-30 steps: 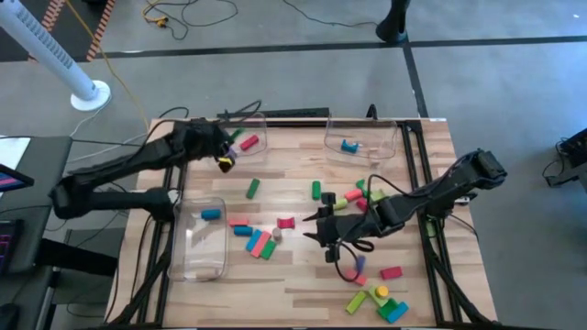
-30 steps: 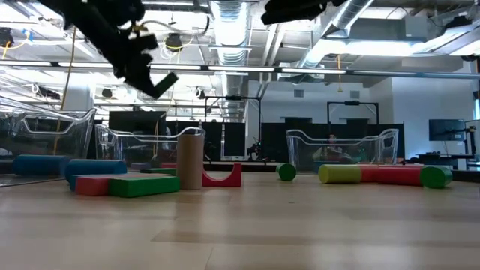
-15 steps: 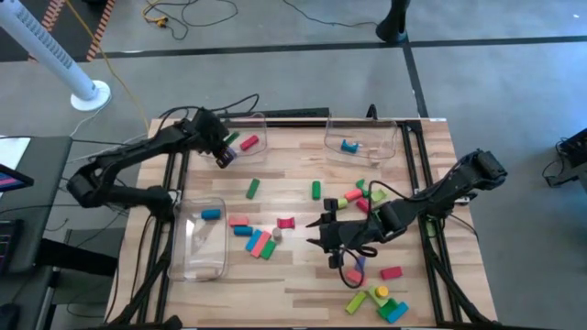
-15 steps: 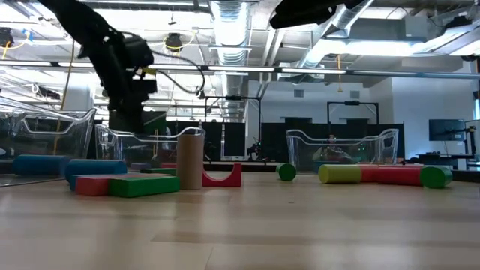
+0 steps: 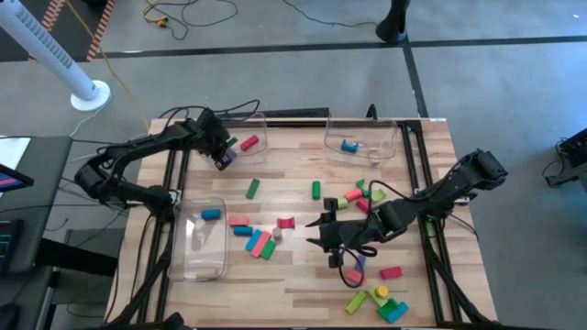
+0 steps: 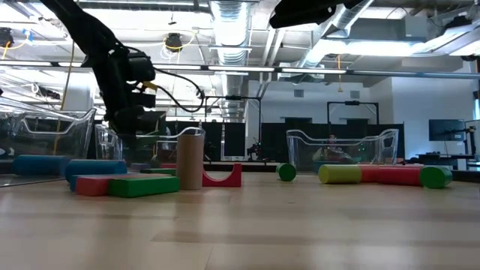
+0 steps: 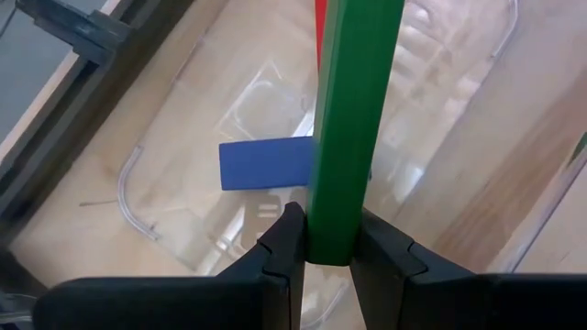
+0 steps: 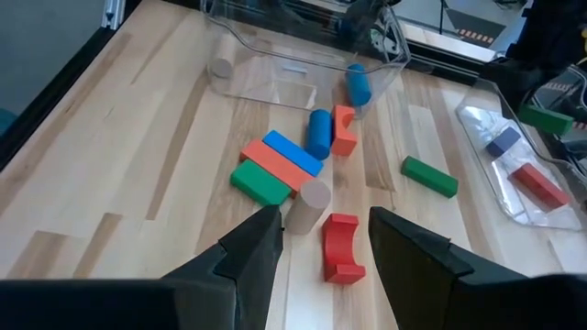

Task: Sort blocks by size
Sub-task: Put the green rectangular block into the top left transparent bin, then put the brown cylindrical block into the bottom left transparent bin

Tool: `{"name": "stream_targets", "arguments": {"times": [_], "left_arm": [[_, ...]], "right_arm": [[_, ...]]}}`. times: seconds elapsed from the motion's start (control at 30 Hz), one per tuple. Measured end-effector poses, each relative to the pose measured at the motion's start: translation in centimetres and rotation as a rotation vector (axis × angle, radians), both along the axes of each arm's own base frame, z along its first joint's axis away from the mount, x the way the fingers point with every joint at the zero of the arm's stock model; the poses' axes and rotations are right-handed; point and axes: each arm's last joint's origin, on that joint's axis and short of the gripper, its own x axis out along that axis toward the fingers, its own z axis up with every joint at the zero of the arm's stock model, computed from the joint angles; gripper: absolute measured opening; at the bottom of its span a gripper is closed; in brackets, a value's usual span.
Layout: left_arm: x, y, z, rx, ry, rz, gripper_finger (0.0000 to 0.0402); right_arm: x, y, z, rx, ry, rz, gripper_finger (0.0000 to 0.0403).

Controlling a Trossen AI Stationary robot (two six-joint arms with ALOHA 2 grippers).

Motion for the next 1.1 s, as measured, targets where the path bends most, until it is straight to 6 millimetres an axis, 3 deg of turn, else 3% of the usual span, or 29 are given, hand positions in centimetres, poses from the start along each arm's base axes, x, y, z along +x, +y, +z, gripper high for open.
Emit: {"name": "stream_targets", "arguments": {"times": [0.53,0.83,1.1], "left_arm": [[0.0,0.0,0.0,-0.002,0.007,0.002,0.0070],[0.1,0.1,0.3,0.008,-0.001,0.020,0.0151],[0.6,0.0,3.1,0.086,-0.076,0.017,0.0176]], "right_arm": [[0.0,0.0,0.0,0.014,-0.007,-0.011,0.0202],[0.0,0.0,0.1,0.014,-0.008,-0.011,0.0202],[0.0,0.0,0.0,0.014,-0.007,-0.012,0.0202]]}}
